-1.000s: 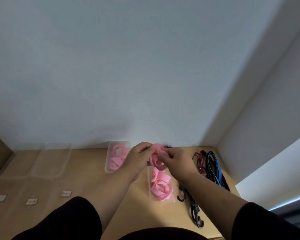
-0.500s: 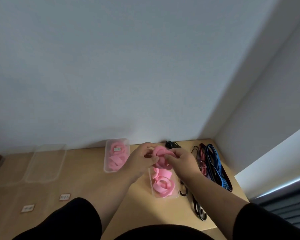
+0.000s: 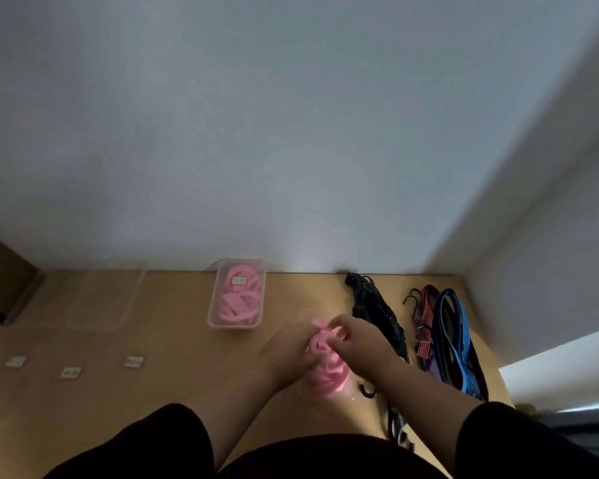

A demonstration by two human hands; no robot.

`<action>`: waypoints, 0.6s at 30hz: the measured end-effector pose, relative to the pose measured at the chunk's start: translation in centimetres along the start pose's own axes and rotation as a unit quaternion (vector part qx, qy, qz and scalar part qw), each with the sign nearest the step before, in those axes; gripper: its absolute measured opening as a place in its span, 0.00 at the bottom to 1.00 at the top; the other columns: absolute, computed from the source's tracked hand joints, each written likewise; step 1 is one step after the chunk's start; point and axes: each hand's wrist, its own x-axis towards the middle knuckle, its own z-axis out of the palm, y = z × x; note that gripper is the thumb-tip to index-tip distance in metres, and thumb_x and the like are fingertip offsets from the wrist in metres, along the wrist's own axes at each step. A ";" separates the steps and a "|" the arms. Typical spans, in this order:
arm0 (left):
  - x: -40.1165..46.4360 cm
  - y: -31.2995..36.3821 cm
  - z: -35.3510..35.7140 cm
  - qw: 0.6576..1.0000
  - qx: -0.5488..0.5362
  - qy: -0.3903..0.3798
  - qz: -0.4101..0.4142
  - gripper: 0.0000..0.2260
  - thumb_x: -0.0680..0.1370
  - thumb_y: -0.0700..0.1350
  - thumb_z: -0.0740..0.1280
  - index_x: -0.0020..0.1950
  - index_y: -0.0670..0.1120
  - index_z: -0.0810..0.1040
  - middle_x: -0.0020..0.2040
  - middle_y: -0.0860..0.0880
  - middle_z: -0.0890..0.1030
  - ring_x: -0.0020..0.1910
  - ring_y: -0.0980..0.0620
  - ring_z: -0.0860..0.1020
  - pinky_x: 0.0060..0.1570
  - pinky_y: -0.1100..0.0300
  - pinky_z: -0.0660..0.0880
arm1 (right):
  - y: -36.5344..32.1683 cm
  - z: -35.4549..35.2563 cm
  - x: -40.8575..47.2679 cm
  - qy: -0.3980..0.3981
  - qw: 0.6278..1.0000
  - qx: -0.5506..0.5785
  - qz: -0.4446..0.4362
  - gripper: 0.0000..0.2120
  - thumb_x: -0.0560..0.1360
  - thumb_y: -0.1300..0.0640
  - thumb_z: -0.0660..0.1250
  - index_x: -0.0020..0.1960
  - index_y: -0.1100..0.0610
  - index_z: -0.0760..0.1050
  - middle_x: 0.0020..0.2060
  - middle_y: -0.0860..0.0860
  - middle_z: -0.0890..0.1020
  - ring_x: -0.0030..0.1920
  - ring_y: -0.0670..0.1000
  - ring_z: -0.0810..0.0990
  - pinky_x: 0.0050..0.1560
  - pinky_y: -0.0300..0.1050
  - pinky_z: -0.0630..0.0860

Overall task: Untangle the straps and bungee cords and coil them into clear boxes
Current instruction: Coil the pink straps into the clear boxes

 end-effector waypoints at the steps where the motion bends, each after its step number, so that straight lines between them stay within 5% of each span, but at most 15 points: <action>1: -0.1 0.1 0.4 1.000 0.011 0.011 0.005 0.17 0.80 0.51 0.66 0.68 0.51 0.75 0.60 0.50 0.78 0.52 0.57 0.72 0.44 0.71 0.63 | 0.5 0.2 0.1 -0.013 1.000 -0.015 -0.012 0.13 0.79 0.50 0.67 0.62 0.49 0.77 0.52 0.46 0.81 0.48 0.43 0.80 0.51 0.44 0.81; 6: 0.9 -0.3 1.5 0.994 0.105 0.013 0.014 0.20 0.78 0.55 0.64 0.69 0.53 0.75 0.63 0.48 0.76 0.60 0.47 0.72 0.58 0.53 0.71 | 1.8 1.0 0.9 -0.014 0.988 -0.138 -0.074 0.13 0.80 0.47 0.62 0.62 0.44 0.78 0.50 0.48 0.80 0.51 0.48 0.76 0.52 0.47 0.77; 12: 1.9 -1.2 3.3 0.966 0.255 -0.035 -0.011 0.27 0.79 0.63 0.59 0.75 0.54 0.67 0.69 0.49 0.70 0.66 0.44 0.65 0.60 0.50 0.64 | 3.5 1.4 1.8 -0.012 0.964 -0.244 -0.109 0.14 0.82 0.44 0.59 0.61 0.44 0.80 0.49 0.48 0.79 0.50 0.51 0.75 0.49 0.48 0.73; 18: 2.6 -1.3 4.1 0.956 0.292 -0.035 -0.017 0.24 0.79 0.62 0.58 0.73 0.54 0.69 0.70 0.48 0.68 0.67 0.43 0.62 0.63 0.47 0.58 | 4.5 2.1 2.1 -0.008 0.942 -0.307 -0.133 0.16 0.83 0.43 0.56 0.57 0.44 0.81 0.45 0.48 0.78 0.45 0.51 0.74 0.47 0.47 0.74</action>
